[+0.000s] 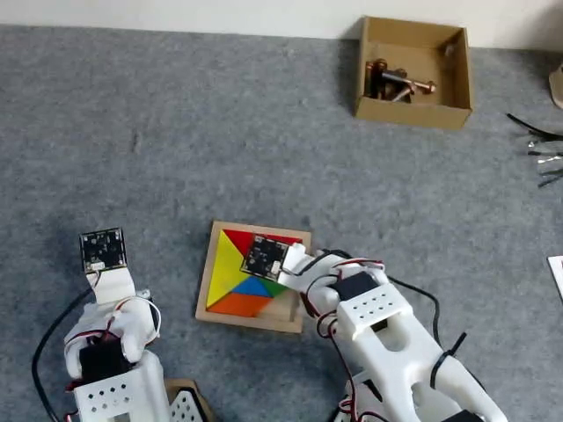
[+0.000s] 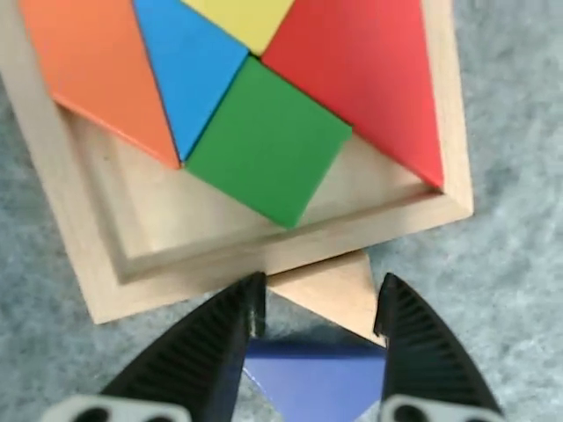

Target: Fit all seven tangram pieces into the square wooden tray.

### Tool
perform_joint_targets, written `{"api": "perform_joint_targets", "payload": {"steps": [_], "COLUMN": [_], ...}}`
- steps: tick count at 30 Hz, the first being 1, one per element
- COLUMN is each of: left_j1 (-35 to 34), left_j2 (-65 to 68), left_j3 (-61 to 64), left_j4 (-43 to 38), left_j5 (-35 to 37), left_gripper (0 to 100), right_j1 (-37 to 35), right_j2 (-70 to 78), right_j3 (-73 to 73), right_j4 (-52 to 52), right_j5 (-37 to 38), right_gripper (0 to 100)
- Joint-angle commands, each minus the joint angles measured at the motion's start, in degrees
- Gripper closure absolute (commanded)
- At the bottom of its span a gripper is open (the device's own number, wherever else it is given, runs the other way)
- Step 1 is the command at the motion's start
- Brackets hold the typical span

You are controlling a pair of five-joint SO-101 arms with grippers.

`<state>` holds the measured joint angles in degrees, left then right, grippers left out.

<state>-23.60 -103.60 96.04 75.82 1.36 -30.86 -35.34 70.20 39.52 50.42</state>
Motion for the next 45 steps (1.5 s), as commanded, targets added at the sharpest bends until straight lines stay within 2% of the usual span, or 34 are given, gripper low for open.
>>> {"api": "perform_joint_targets", "payload": {"steps": [1,12,16,27,31,41,45], "left_j1": [-0.75,-0.75,-0.75,-0.75,-0.75,-0.75,-0.75], "left_j2": [-0.31,-0.31,-0.31,-0.31,-0.31,-0.31,-0.31], "left_j3": [1.1,1.1,1.1,1.1,1.1,1.1,1.1], "left_j4": [0.18,0.18,0.18,0.18,0.18,0.18,0.18], "left_j5": [0.62,0.62,0.62,0.62,0.62,0.62,0.62], "left_gripper": [99,99,99,99,99,99,99], "right_j1": [0.84,2.86,2.95,2.42,0.75,2.51,3.38], "right_j2": [-1.27,-1.27,-1.36,-1.19,-1.19,-1.89,-1.71], "right_j3": [-0.04,0.04,-0.04,3.03,5.76,6.2,4.0], "right_j4": [-1.45,-0.48,2.68,2.42,-1.27,-2.15,-3.12], "right_j5": [1.14,1.49,4.57,5.1,5.1,4.57,0.62], "right_gripper": [80.0,80.0,80.0,80.0,80.0,80.0,80.0]}}
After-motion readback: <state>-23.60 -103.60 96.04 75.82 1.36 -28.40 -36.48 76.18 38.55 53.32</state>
